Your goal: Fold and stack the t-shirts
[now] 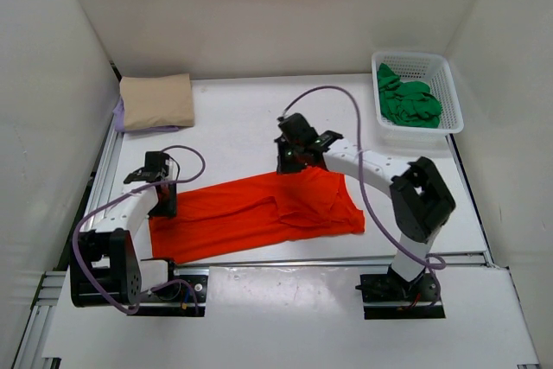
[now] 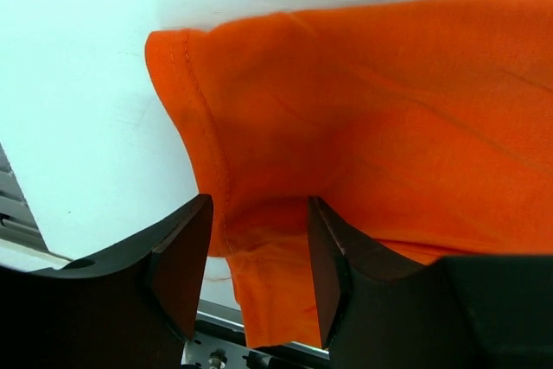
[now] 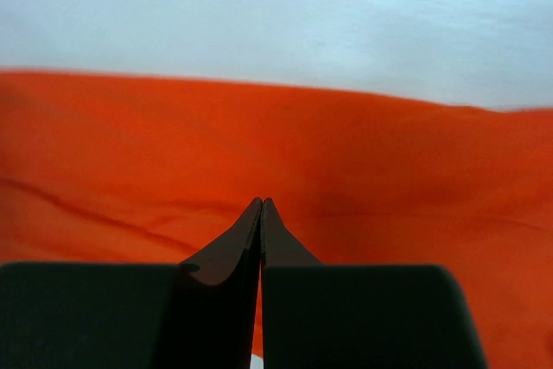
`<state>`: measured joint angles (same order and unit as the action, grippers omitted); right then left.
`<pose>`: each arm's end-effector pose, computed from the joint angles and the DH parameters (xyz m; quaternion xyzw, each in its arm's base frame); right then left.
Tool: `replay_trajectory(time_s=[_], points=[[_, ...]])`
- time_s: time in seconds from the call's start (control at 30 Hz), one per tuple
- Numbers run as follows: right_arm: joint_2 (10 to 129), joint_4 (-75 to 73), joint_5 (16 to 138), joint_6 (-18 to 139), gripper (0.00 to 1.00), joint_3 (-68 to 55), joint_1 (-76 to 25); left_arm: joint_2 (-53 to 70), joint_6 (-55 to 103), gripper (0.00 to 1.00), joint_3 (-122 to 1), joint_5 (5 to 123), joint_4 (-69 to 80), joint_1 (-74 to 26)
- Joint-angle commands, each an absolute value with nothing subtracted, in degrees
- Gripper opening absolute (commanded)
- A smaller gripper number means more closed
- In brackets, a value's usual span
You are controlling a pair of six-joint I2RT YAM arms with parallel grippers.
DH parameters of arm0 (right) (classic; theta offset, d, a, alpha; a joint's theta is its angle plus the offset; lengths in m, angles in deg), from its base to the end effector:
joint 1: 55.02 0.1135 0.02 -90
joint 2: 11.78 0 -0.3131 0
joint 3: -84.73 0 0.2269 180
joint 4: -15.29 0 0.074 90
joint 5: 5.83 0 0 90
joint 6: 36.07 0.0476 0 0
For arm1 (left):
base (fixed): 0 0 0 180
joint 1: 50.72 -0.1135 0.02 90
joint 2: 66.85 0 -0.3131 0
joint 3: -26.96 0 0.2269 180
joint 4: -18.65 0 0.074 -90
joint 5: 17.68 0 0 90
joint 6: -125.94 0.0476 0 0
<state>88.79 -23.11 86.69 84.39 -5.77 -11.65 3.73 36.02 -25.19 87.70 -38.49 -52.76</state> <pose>0.2787 0.2604 0.2906 -0.0973 0.9298 0.1965 0.2957 0.1605 0.0183 0.2209 -0.0336 0.9827 0.1350 0.1220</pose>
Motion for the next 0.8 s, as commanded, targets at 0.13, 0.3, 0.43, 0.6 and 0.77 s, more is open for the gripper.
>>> replay_trajectory(time_s=[0.13, 0.3, 0.43, 0.6, 0.77], points=[[99.0, -17.4, 74.2, 80.1, 0.00, -9.7, -3.8, 6.0, 35.9, 0.59, -28.8, 86.4, -39.7, -55.3], [98.5, -15.6, 71.8, 80.7, 0.00, -3.8, -2.5, 10.0, 35.9, 0.59, -28.8, 86.9, -39.7, -59.0], [95.4, -13.4, 74.1, 82.0, 0.00, 2.6, -1.9, 10.5, 35.9, 0.59, -28.8, 86.9, -39.7, -60.4], [96.2, -14.5, 75.3, 82.7, 0.00, 2.0, -1.9, 10.5, 35.9, 0.59, -28.8, 86.9, -39.7, -60.4], [90.4, -17.1, 77.6, 82.1, 0.00, 0.7, -1.9, 4.9, 35.9, 0.61, -33.6, 83.6, -43.8, -60.4]])
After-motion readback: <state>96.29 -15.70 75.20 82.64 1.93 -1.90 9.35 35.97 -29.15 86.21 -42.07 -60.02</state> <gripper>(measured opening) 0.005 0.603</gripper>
